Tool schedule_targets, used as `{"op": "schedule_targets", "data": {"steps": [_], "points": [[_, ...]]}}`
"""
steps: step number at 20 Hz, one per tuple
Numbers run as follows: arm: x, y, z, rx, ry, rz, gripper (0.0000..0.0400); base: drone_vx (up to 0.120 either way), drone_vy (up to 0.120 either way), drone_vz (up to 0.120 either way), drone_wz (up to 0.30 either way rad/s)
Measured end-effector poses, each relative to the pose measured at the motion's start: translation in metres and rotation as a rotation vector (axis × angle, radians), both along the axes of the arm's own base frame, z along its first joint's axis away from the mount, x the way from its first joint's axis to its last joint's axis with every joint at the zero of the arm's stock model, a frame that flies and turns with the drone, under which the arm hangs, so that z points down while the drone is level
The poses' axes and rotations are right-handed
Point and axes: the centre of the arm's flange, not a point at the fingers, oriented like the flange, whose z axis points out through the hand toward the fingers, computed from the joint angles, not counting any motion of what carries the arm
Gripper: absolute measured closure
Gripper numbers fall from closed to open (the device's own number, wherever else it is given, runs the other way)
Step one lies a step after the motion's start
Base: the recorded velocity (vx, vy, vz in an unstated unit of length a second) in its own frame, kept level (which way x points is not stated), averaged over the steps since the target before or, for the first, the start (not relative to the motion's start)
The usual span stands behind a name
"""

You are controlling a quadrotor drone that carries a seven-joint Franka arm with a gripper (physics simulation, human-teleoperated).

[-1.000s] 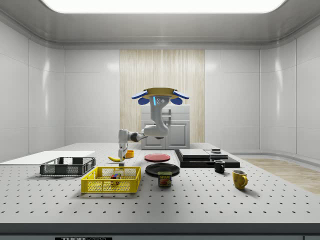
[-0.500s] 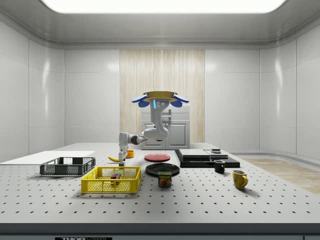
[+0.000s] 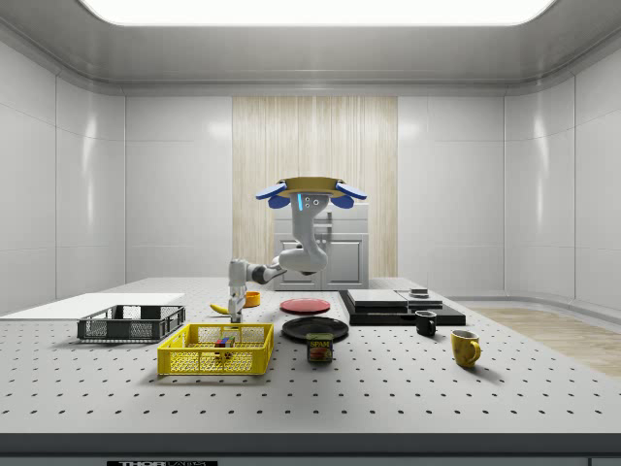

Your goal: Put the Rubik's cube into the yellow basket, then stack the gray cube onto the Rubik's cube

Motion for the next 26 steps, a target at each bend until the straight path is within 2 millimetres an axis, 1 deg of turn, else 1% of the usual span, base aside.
{"op": "schedule_targets", "data": {"steps": [6, 7, 8, 10, 12, 14, 17, 22, 26], "points": [[0.002, 0.0, 0.011, 0.0, 0.0, 0.0, 0.0, 0.0, 0.0, 0.0, 0.0], [0.002, 0.0, 0.012, 0.0, 0.0, 0.0, 0.0012, 0.0, 0.0, 0.0, 0.0], [0.002, 0.0, 0.013, 0.0, 0.0, 0.0, 0.0042, 0.0, 0.0, 0.0, 0.0], [0.003, 0.0, 0.014, 0.0, 0.0, 0.0, 0.0085, 0.0, 0.0, 0.0, 0.0], [0.003, 0.0, 0.014, 0.0, 0.0, 0.0, 0.011, 0.0, 0.0, 0.0, 0.0], [0.003, 0.0, 0.015, 0.0, 0.0, 0.0, 0.0126, 0.0, 0.0, 0.0, 0.0], [0.003, 0.0, 0.015, 0.0, 0.0, 0.0, 0.0139, 0.0, 0.0, 0.0, 0.0], [0.003, 0.0, 0.015, 0.0, 0.0, 0.0, 0.0147, 0.0, 0.0, 0.0, 0.0], [0.003, 0.0, 0.008, 0.0, 0.0, 0.0, 0.0149, 0.0, 0.0, 0.0, 0.0]]}}
